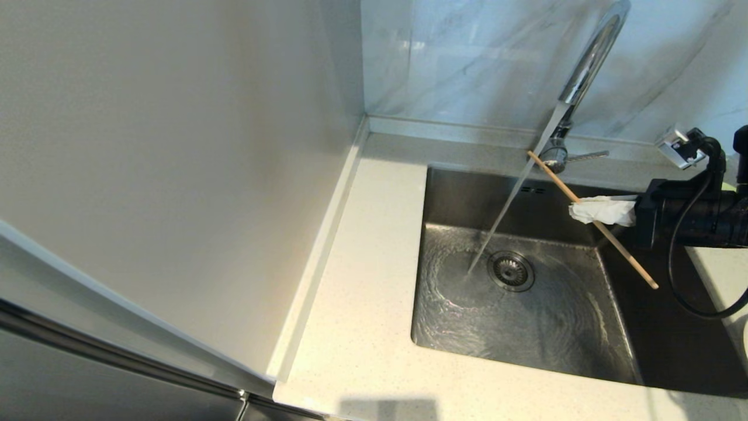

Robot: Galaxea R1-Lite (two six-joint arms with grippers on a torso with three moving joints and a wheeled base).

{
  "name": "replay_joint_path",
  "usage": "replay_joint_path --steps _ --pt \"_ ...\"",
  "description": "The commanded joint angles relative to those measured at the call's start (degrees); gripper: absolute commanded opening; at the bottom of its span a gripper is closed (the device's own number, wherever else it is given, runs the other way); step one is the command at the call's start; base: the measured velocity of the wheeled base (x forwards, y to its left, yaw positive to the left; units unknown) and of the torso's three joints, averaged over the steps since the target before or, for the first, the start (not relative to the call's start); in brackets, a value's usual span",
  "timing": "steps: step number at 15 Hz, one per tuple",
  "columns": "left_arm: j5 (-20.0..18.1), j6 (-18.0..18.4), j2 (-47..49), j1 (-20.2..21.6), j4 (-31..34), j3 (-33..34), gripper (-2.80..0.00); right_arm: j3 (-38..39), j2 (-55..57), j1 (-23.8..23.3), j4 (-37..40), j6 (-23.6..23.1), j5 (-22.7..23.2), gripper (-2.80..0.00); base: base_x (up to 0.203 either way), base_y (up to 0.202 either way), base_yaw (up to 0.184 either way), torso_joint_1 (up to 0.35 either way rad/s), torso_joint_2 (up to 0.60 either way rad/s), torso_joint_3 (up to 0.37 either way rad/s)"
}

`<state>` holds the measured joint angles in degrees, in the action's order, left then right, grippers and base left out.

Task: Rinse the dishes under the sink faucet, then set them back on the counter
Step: Rinse the chopsticks

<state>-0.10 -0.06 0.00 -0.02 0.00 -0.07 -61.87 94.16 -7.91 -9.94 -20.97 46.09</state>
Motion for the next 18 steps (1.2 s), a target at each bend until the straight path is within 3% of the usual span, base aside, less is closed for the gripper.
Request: replay_joint_path --steps 1,18 --pt "0.0 0.0 0.0 0.0 0.0 0.0 -2.80 -0.2 0.7 0.0 -0.1 -0.1 0.2 -2.80 0.000 0.000 0.000 0.000 0.00 0.000" --pt "0.0 0.0 0.0 0.0 0.0 0.0 -2.80 -3.3 4.8 0.0 0.0 -0.1 -0.5 -2.80 0.000 0.000 0.000 0.000 0.00 0.000"
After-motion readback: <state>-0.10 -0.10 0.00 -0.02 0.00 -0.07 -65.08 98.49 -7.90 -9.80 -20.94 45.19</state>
